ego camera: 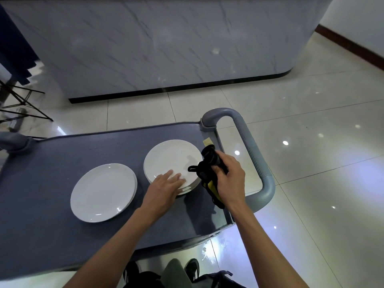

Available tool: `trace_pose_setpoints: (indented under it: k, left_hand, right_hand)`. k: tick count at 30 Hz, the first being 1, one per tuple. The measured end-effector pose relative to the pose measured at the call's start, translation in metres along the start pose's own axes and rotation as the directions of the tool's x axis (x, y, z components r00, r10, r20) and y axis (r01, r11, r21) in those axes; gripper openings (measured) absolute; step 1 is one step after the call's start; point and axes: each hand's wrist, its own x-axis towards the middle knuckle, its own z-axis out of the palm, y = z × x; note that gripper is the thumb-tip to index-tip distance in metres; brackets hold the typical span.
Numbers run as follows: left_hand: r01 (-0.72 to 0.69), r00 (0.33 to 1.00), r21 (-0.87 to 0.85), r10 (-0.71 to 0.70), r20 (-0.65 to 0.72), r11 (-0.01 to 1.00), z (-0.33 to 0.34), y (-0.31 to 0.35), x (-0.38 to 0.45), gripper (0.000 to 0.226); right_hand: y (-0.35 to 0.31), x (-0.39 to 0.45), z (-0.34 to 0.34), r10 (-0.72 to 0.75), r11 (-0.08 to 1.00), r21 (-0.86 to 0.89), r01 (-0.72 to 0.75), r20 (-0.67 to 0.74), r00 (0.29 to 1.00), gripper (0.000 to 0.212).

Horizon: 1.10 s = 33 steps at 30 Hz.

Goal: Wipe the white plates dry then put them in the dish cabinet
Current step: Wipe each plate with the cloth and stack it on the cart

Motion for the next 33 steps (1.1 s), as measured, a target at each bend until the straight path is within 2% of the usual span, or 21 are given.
trace_pose_setpoints:
  k: [4,9,13,18,22,28,33]
  left_hand:
    - [0.007,1.0,-0.026,-0.007,0.005,1.0,-0.002,-0.001,0.001,0.03]
    - [0.024,0.997,-0.081,-0.029,-0.072,0.996,-0.012,-0.005,-0.004,0.015]
    - [0.078,0.987,-0.094,-0.09,-0.132,0.992,-0.023,-0.02,-0.01,0.011]
    - [0.211,0.948,-0.127,-0.234,-0.217,0.969,-0.043,-0.053,-0.032,0.012]
    - [0.375,0.888,-0.15,-0.401,-0.224,0.915,-0.056,-0.093,-0.06,0.015]
    - [0.568,0.772,-0.241,-0.612,-0.175,0.786,-0.067,-0.155,-0.106,0.02]
    - [0.7,0.628,-0.375,-0.774,-0.083,0.608,-0.073,-0.2,-0.134,0.025]
  right_hand:
    - [-0.002,0.0,0.003,-0.012,1.0,-0.012,0.012,0.021,1.0,0.048]
    - [-0.013,0.003,0.011,-0.052,0.999,-0.013,0.052,0.041,0.998,0.046]
    - [-0.029,0.007,0.026,-0.093,0.995,-0.012,0.094,0.073,0.993,0.044]
    - [-0.052,0.011,0.053,-0.155,0.988,-0.004,0.157,0.135,0.979,0.044]
    - [-0.079,0.008,0.09,-0.224,0.974,0.023,0.224,0.172,0.959,0.046]
    - [-0.112,-0.004,0.162,-0.217,0.975,0.017,0.222,0.299,0.929,0.042]
    - [-0.134,-0.016,0.221,-0.219,0.971,0.011,0.238,0.437,0.873,0.043]
